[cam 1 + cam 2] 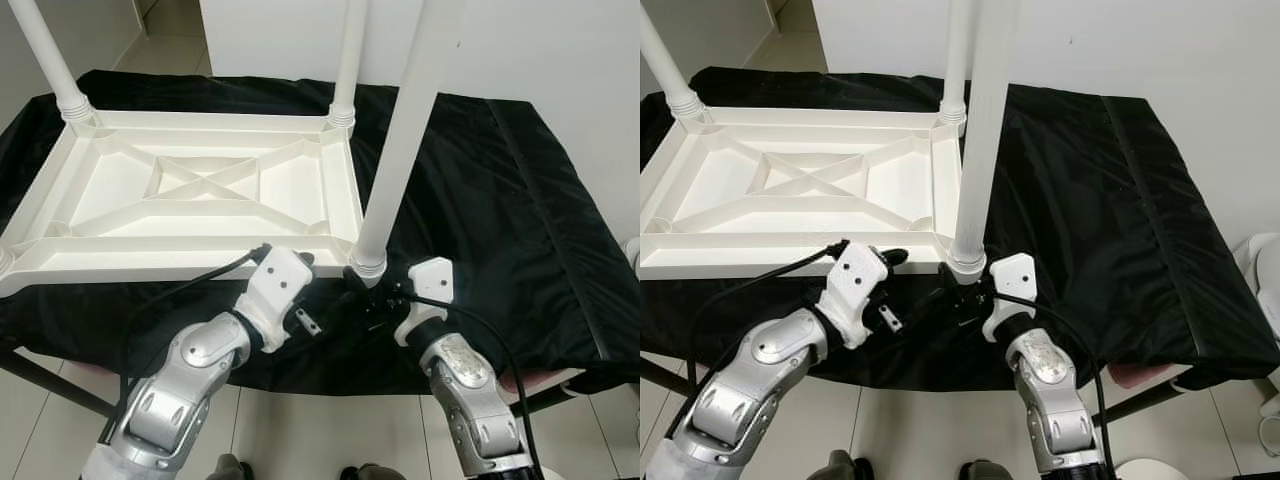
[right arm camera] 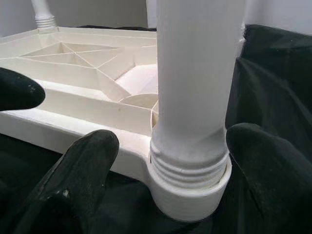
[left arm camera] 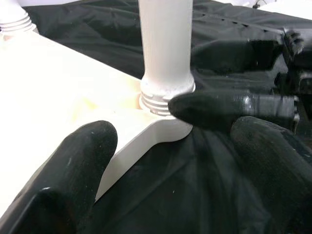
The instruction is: Building children table
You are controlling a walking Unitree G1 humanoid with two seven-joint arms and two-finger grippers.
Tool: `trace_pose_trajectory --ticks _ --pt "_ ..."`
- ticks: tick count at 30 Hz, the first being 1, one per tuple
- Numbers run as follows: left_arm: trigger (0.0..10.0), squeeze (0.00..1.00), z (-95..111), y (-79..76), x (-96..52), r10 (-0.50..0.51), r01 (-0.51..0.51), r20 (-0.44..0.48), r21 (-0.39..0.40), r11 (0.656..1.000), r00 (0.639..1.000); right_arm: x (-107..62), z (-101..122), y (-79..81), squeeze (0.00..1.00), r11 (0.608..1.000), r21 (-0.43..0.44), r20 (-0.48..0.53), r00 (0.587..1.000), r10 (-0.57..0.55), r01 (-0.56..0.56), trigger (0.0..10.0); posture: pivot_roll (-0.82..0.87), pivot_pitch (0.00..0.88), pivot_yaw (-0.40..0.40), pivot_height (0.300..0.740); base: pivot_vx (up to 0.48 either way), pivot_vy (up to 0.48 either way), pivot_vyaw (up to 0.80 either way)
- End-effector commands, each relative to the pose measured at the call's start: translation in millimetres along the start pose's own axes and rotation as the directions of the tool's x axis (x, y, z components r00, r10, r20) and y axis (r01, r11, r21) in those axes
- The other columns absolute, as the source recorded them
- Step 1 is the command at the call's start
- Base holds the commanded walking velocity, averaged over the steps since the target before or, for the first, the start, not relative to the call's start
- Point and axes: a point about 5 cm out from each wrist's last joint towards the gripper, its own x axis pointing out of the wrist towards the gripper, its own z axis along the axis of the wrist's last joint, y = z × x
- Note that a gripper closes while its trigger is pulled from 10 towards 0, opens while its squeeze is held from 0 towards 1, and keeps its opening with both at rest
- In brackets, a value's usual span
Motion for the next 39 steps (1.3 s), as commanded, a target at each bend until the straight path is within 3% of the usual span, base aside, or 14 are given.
trace_pose_trajectory --ticks 1,2,9,12,13,16,22,23,25,26,34,39 --pt "10.0 0.0 -5 -0.5 -2.9 -0.01 0.009 -0.027 -0.014 1.0 1.0 -0.8 1 -8.8 0.0 1.0 -0.004 0.009 1.0 -0.015 0.015 10.0 -0.12 0.138 -0.005 0.74 0.0 0.0 0.0" --pt "10.0 0.0 -5 -3.4 -7.0 -0.065 0.064 -0.035 -0.023 0.998 0.997 4.9 2 -19.6 0.0 0.999 -0.034 0.009 1.0 0.013 -0.012 10.0 -0.12 0.136 -0.006 0.74 0.0 0.0 0.0" --pt "10.0 0.0 -5 -4.3 -6.3 -0.087 0.086 -0.038 -0.007 0.996 0.996 23.7 1 -33.6 0.0 0.987 -0.097 -0.014 0.992 0.126 -0.127 10.0 -0.11 0.122 -0.004 0.74 0.0 0.0 0.0" --pt "10.0 0.0 -4 -4.1 -6.0 -0.086 0.086 -0.039 -0.007 0.996 0.996 25.8 1 -34.0 0.0 0.984 -0.104 -0.016 0.989 0.144 -0.145 10.0 -0.11 0.122 -0.004 0.74 0.0 0.0 0.0" --pt "10.0 0.0 -3 -3.2 -5.1 -0.084 0.084 -0.035 0.006 0.996 0.996 35.8 -1 -28.3 0.0 0.964 -0.084 -0.036 0.968 0.248 -0.25 10.0 -0.1 0.112 -0.007 0.74 0.0 0.0 0.0" --pt "10.0 0.0 -1 -2.7 -4.7 -0.084 0.085 -0.032 0.015 0.996 0.996 44.4 -4 -25.2 0.0 0.946 -0.068 -0.049 0.948 0.315 -0.317 10.0 -0.09 0.106 -0.01 0.74 0.0 0.0 0.0" --pt "10.0 0.0 1 -2.8 -1.4 -0.08 0.08 -0.021 0.026 0.996 0.997 64.5 -9 -23.1 0.0 0.925 -0.059 -0.08 0.926 0.369 -0.374 10.0 -0.08 0.092 -0.023 0.74 0.0 0.0 0.0" --pt "10.0 0.0 1 -4.0 -0.9 -0.08 0.08 -0.02 0.025 0.996 0.997 66.6 -11 -24.8 0.0 0.925 -0.057 -0.088 0.925 0.369 -0.375 6.5 -0.08 0.091 -0.024 0.74 0.0 0.0 0.0" --pt "10.0 0.0 1 -4.8 -0.6 -0.08 0.08 -0.019 0.024 0.996 0.997 68.2 -12 -26.4 0.0 0.924 -0.056 -0.092 0.924 0.371 -0.377 6.5 -0.08 0.091 -0.024 0.74 0.0 0.0 0.0" --pt "10.0 0.0 2 -5.9 -0.4 -0.08 0.081 -0.017 0.023 0.996 0.997 69.2 -13 -28.8 0.0 0.924 -0.052 -0.097 0.923 0.373 -0.379 0.0 -0.07 0.088 -0.025 0.74 0.0 0.0 0.0" --pt "10.0 0.0 1 -7.8 -0.8 -0.079 0.079 -0.016 0.014 0.997 0.997 67.0 -17 -41.6 0.0 0.929 -0.029 -0.103 0.926 0.364 -0.368 0.0 -0.08 0.087 -0.022 0.74 0.0 0.0 0.0" --pt "10.0 0.0 0 -8.9 -0.8 -0.084 0.084 -0.018 0.007 0.996 0.996 64.4 -21 -41.1 0.0 0.929 -0.018 -0.097 0.925 0.367 -0.37 0.0 -0.08 0.086 -0.017 0.74 0.0 0.0 0.0"
